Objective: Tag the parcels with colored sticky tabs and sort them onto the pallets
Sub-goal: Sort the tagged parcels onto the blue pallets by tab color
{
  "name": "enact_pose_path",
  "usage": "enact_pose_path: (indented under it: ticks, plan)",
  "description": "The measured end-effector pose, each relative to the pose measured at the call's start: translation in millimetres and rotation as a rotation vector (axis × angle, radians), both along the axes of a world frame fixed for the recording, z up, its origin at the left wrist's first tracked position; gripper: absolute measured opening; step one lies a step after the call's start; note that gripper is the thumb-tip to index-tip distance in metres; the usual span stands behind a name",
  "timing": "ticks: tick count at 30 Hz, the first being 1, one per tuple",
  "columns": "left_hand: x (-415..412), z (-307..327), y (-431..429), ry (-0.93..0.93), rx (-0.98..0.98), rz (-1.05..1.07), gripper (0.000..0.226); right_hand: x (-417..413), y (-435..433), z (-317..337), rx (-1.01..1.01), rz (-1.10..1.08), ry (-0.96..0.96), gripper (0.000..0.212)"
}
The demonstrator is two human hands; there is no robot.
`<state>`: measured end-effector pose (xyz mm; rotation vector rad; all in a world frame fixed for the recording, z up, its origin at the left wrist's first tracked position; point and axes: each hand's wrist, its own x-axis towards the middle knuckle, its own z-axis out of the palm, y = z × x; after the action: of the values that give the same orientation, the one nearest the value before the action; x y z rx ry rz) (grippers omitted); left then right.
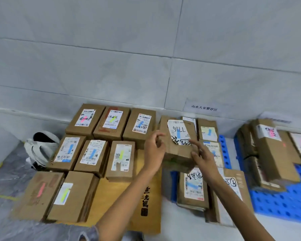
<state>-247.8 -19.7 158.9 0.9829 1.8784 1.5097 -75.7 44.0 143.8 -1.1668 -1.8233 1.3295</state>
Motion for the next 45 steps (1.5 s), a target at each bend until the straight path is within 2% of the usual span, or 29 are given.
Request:
enact_pose_path:
  ticks: [5,9,11,15,18,20,22,23,25,27,28,31,32,33,35,37,39,45]
  plan:
    - [26.2,-31.9,81.2,0.07,-0.054,-0.085,0.029,23.9,81.9,-19.1,0.032,-0.115,-0.039,0.04]
    - [34.1,-51.0,144.3,0.112,-0.149,-0.162,0.033,38.1,156.4,-44.2,-0.104,-0.016,-0.139,0.044]
    - [34.8,-60.8,164.1,0.164,-0.166,-0.165,0.032,41.7,174.2,-52.3,-0.091,0.047,-0.194,0.046]
    - [34.0,-59.8,188.4,0.185,-0.184,-0.267,0.038,40.8,195.8,-48.5,0.037,0.069,-0.341,0.051]
    - [20.4,-57.5,170.5,0.162,-0.16,-0.266,0.042,31.8,187.4,-43.8,0.256,-0.036,-0.498,0.054]
    - [-7.9,-63.1,135.9,0.191,-0.147,-0.159,0.04,14.3,160.9,-38.2,0.402,-0.09,-0.441,0.045]
    - [-46.0,-74.1,88.5,0.252,-0.188,0.001,0.039,-13.3,118.9,-34.0,0.479,-0.031,-0.337,0.037]
    - [-65.2,-82.9,64.0,0.291,-0.236,0.089,0.038,-28.6,96.7,-35.4,0.461,0.042,-0.31,0.035]
    - [-99.7,-108.6,14.3,0.35,-0.436,0.211,0.036,-60.4,53.2,-50.4,0.278,0.236,-0.284,0.035]
    - [-121.3,-133.4,-27.0,0.333,-0.653,0.209,0.039,-93.5,18.0,-73.0,0.078,0.403,-0.292,0.038]
    - [-124.5,-140.5,-40.3,0.284,-0.695,0.18,0.042,-108.6,4.4,-83.2,-0.055,0.442,-0.296,0.042]
    - [-125.3,-151.0,-67.9,0.134,-0.542,0.062,0.062,-146.9,-33.8,-102.1,-0.514,0.41,-0.215,0.055]
    - [-123.4,-148.8,-71.5,0.119,-0.504,0.04,0.067,-154.6,-42.9,-106.2,-0.582,0.372,-0.164,0.058]
    - [-121.4,-144.0,-72.9,0.111,-0.479,0.025,0.061,-159.0,-49.8,-108.0,-0.609,0.33,-0.124,0.059]
    - [-119.9,-136.3,-77.9,0.157,-0.402,0.048,0.044,-160.4,-63.8,-104.6,-0.595,0.256,-0.06,0.062]
    - [-118.6,-126.1,-83.7,0.2,-0.339,0.092,0.041,-151.8,-70.3,-95.0,-0.546,0.238,0.009,0.066]
    - [-114.4,-105.4,-86.3,0.228,-0.289,0.098,0.039,-138.0,-69.7,-80.3,-0.504,0.196,0.042,0.059]
    - [-78.3,-33.4,-63.8,0.281,-0.047,-0.023,0.041,-83.8,-63.5,-11.1,-0.192,0.07,0.16,0.044]
